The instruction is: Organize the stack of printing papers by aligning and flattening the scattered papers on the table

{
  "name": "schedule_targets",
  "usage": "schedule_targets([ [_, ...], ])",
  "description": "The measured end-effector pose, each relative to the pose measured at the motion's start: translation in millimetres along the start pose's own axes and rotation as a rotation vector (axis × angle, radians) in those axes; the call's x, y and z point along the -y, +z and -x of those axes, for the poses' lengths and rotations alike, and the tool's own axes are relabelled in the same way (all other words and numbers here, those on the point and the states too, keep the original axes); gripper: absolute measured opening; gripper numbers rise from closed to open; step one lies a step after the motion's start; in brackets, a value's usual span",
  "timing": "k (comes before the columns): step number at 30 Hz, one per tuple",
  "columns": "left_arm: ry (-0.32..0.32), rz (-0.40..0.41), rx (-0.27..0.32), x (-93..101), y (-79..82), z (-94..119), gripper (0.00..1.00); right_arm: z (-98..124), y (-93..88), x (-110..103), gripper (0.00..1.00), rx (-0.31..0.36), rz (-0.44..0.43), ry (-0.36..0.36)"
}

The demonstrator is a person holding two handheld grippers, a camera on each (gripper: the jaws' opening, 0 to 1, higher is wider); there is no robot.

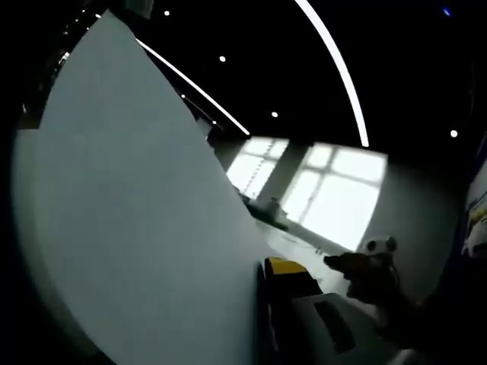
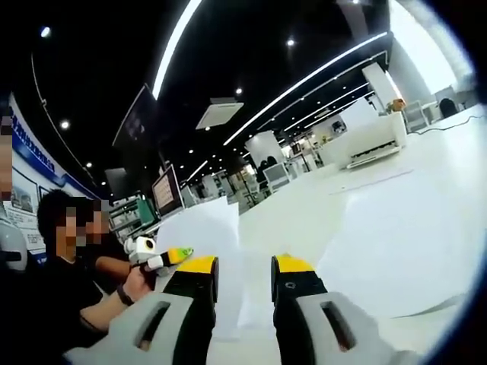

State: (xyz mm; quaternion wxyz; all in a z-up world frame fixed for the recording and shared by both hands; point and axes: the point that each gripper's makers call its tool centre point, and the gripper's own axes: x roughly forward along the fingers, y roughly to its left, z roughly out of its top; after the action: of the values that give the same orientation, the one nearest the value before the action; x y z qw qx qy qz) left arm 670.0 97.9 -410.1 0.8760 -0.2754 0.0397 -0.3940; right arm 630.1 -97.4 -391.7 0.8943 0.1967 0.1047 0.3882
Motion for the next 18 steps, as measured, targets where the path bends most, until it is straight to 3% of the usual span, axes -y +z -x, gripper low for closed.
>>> schedule_targets([
  [18,0.001,0.002,-0.001,-0.7,0.4,0,0.09,9,9.4,10,0.23,0.016,-0.012,-0.014],
])
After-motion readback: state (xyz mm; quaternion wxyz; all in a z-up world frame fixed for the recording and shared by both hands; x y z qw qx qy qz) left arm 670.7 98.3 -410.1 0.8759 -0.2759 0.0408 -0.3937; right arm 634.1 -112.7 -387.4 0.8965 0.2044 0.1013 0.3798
